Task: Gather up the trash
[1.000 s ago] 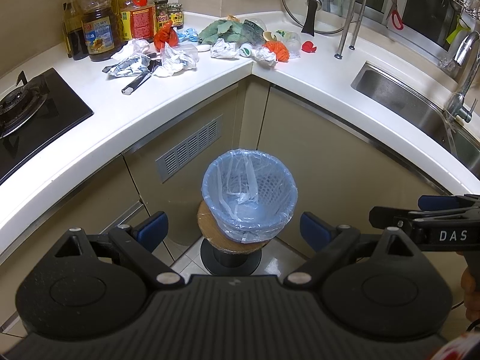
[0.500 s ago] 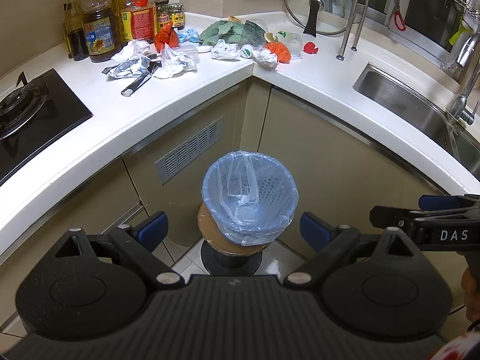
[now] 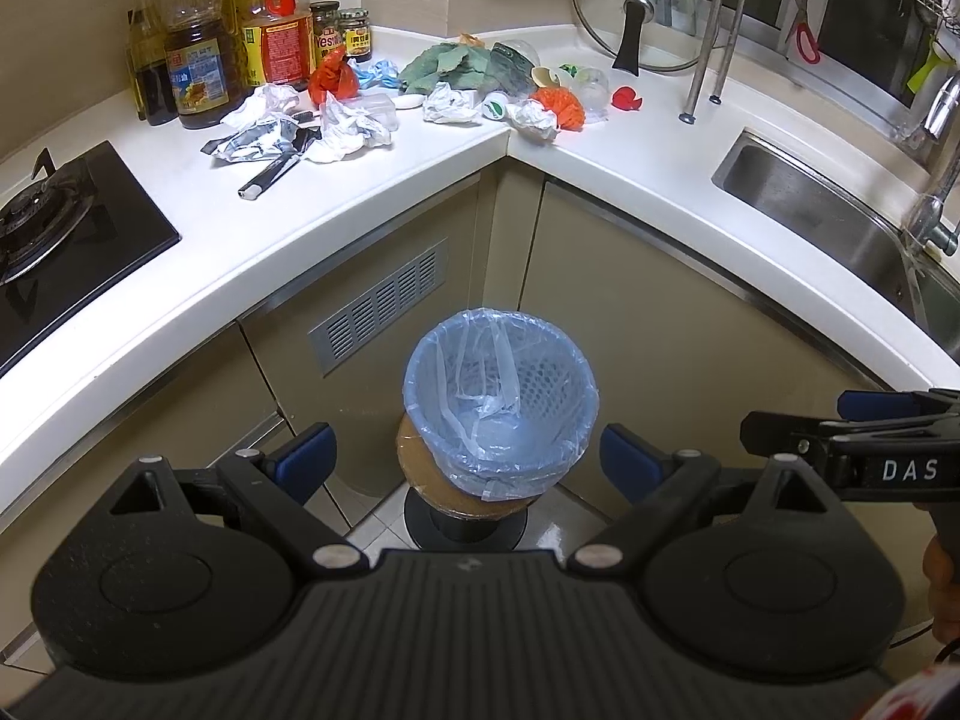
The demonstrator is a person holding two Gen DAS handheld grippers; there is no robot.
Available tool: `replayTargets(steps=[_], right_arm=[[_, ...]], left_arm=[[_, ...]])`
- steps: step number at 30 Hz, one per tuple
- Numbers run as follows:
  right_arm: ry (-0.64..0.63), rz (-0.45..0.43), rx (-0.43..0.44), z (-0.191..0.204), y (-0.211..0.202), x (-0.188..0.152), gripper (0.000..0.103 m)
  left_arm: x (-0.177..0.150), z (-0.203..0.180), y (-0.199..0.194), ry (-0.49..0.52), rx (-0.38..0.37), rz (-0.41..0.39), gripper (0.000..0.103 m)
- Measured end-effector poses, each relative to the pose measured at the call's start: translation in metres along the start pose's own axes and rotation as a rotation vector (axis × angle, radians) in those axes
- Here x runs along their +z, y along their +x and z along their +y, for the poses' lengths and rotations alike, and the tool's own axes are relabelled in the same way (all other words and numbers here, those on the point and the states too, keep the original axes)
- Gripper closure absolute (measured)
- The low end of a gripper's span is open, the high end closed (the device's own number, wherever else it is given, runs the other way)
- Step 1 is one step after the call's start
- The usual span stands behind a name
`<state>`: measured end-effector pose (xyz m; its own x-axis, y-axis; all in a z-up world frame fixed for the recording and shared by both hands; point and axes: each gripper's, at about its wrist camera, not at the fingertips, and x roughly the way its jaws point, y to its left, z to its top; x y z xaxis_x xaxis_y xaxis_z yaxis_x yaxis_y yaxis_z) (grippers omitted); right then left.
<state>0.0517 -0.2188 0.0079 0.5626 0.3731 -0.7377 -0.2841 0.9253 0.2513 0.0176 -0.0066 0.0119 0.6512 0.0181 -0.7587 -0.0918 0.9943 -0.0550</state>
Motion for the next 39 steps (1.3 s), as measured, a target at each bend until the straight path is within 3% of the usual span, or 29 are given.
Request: replayTargets(steps=[9, 26, 37, 39], right_arm=[[0.003, -0.03, 0.028, -0.018, 0.006, 0.009, 0.0], [-0.021, -0.182, 0.091, -0.08, 0.017, 0.046, 0.0], [-0.049, -0.229, 0.11, -0.075, 0.053, 0.078, 0.0], [-0.056, -0.243, 0.11, -0.072, 0.061, 0.086, 0.005]], left_arm=[[0.009, -0.007, 0.011, -0.024, 0.031, -0.017, 0.009], [0.038, -0.003, 0.025, -0.121, 0.149, -0.164, 0.01], [0.064, 0.016, 0.057, -0.11, 0.167, -0.186, 0.013], [0.074, 0.023, 0.068, -0.102, 0.161, -0.189, 0.013]])
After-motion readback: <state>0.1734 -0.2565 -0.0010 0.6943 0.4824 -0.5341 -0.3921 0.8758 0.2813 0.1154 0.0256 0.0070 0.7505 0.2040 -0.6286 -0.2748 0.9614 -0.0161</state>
